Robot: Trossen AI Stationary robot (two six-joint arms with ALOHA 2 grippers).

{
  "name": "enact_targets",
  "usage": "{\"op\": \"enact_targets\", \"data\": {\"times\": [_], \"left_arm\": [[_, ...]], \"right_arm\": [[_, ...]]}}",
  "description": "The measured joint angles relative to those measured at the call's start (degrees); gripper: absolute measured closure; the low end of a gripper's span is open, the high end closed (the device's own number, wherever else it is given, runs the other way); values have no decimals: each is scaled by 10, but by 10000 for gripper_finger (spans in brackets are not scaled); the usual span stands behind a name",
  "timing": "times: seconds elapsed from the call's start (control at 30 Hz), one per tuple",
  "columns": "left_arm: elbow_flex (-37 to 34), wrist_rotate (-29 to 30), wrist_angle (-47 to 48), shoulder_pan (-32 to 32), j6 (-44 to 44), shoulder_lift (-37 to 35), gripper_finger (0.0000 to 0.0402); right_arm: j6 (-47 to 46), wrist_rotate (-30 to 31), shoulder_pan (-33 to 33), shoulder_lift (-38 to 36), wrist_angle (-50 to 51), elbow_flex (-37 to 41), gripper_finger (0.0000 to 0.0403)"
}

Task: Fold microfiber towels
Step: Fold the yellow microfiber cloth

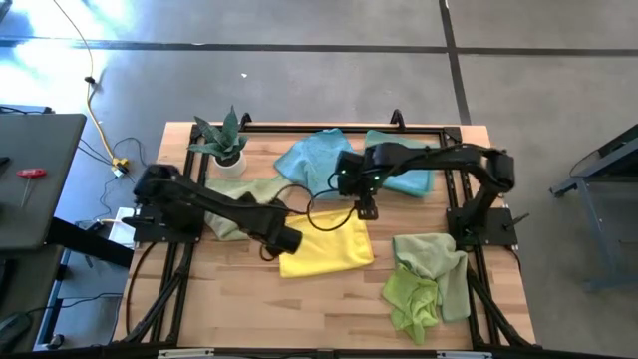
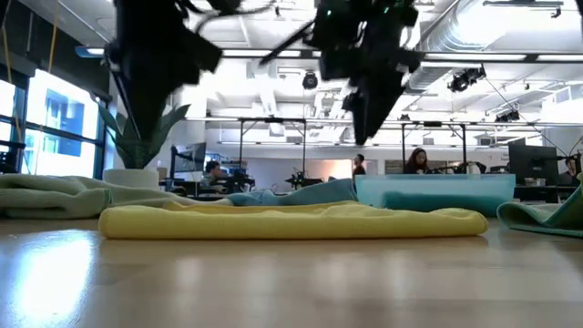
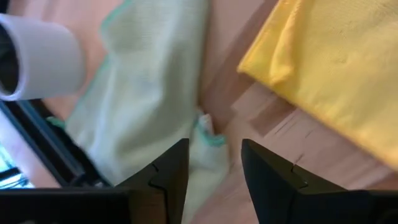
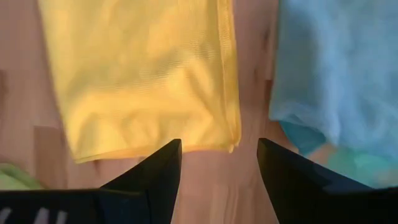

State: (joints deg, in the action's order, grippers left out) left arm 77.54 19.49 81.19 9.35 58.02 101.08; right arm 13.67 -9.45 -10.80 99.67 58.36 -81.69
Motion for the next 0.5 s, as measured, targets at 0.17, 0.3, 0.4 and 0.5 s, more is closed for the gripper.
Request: {"op": "enact_targets", "data": {"times": [0.17,0.3,0.4,0.5], "left_arm": [[-46,1,-1,37,60,-125,268],[-121,27,-100,91,187,-225,268],[-194,86,-227,141,287,-271,268],[-268,139,-354,180,363,-279,268]], "right_arm": [[-84,5,13,-75,-2,0,199],[-172,35,35,-103,-7,0,199],[-224,90,63,-102,3,0,199],[-257,123,98,-94,4,7,199]]}}
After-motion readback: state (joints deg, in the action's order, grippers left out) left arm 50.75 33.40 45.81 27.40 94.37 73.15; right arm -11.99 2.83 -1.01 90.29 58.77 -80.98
